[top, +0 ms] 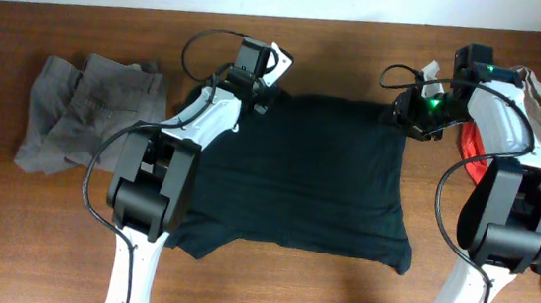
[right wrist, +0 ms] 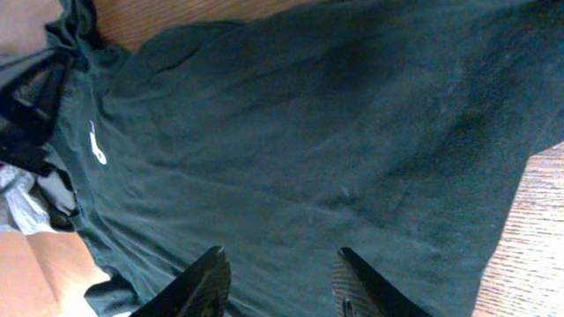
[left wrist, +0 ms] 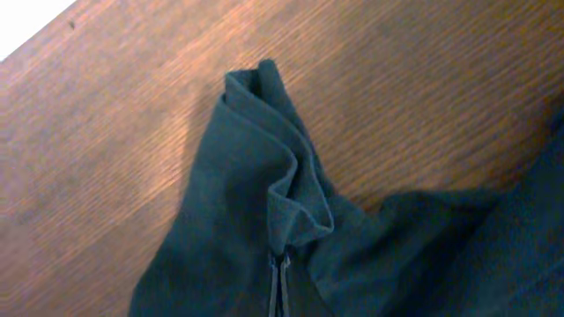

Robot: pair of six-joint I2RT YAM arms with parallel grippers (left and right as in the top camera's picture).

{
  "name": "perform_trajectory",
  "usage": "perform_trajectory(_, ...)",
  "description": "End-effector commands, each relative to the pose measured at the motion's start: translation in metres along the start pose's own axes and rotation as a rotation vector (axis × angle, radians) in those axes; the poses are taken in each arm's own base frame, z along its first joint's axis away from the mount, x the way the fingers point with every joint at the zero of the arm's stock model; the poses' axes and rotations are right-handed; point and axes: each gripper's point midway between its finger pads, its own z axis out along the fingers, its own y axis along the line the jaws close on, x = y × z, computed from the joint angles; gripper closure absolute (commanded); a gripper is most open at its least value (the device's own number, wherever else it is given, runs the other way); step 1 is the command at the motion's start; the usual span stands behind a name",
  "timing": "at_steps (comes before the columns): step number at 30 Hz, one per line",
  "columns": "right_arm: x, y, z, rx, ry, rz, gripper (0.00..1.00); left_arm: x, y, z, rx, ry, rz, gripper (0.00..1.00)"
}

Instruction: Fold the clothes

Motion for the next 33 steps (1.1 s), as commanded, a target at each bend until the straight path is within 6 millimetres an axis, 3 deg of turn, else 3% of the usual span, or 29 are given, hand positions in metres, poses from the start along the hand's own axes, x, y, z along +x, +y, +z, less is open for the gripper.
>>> perform_trajectory(1, -0.005, 0.002, -0.003, 0.008, -0.014, -0.011, 0.57, -0.031, 0.017, -0.011, -0.036, -0.042, -0.003, 1.00)
perform_trajectory(6, -0.005, 0.002, -0.003, 0.008, -0.014, -0.011, 0.57, -0.047, 0.022, -0.022, -0.040, -0.054, -0.004, 1.00)
perform_trajectory(15, -0.004, 0.002, -0.003, 0.008, -0.012, -0.010, 0.57, -0.036, 0.019, -0.035, -0.005, 0.054, 0.002, 1.00)
perform_trajectory(25, -0.004, 0.002, -0.003, 0.008, -0.010, -0.013, 0.57, -0.039, 0.051, -0.076, -0.136, 0.188, 0.017, 1.00)
perform_trajectory(33, -0.003, 0.002, -0.003, 0.008, -0.008, -0.011, 0.57, -0.002, 0.042, -0.094, -0.080, 0.368, 0.102, 1.00)
